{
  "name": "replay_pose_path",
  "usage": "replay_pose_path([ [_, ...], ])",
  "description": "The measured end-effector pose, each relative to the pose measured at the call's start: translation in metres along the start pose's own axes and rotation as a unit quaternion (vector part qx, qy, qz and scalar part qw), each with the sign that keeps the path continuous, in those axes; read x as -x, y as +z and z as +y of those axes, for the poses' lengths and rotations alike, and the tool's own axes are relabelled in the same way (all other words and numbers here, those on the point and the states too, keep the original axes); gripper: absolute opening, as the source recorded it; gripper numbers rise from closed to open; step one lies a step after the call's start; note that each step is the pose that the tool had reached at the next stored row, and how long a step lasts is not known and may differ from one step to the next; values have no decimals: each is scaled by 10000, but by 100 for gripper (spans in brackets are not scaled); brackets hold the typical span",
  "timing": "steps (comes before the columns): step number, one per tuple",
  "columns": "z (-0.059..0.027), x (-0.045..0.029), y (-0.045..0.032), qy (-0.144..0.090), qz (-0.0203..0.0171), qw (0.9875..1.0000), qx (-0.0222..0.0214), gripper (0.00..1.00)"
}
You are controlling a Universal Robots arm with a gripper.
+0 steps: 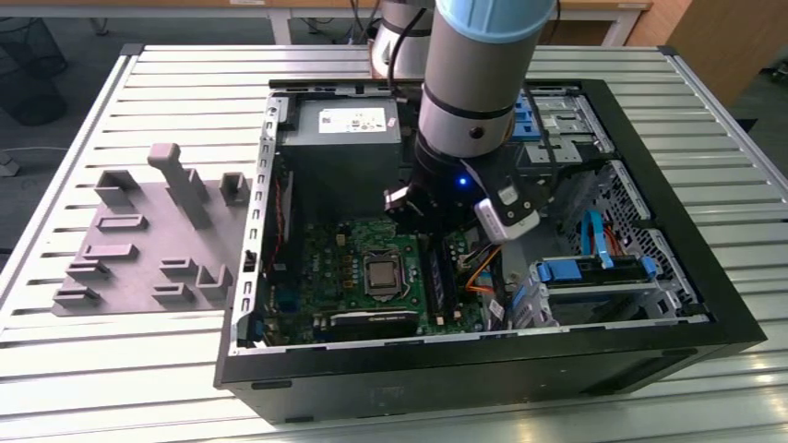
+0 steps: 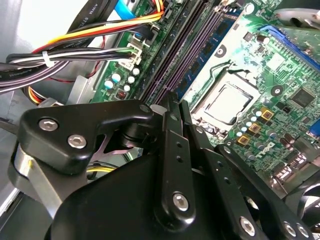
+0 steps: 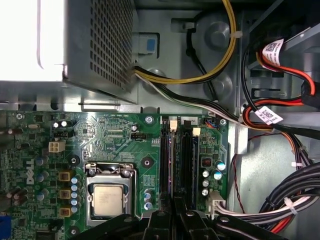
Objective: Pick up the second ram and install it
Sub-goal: 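Insert the second ram into the second slot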
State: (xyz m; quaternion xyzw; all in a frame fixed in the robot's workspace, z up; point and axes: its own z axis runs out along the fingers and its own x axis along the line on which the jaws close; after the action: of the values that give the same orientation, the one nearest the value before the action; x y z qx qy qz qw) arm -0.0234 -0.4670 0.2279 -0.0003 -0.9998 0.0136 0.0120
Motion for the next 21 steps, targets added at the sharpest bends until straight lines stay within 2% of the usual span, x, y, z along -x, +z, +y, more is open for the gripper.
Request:
replay_pose_path([
  [16, -1, 2, 21, 53, 1, 10000, 2, 14],
  [21, -1, 6, 33, -41, -1, 10000, -1, 14],
])
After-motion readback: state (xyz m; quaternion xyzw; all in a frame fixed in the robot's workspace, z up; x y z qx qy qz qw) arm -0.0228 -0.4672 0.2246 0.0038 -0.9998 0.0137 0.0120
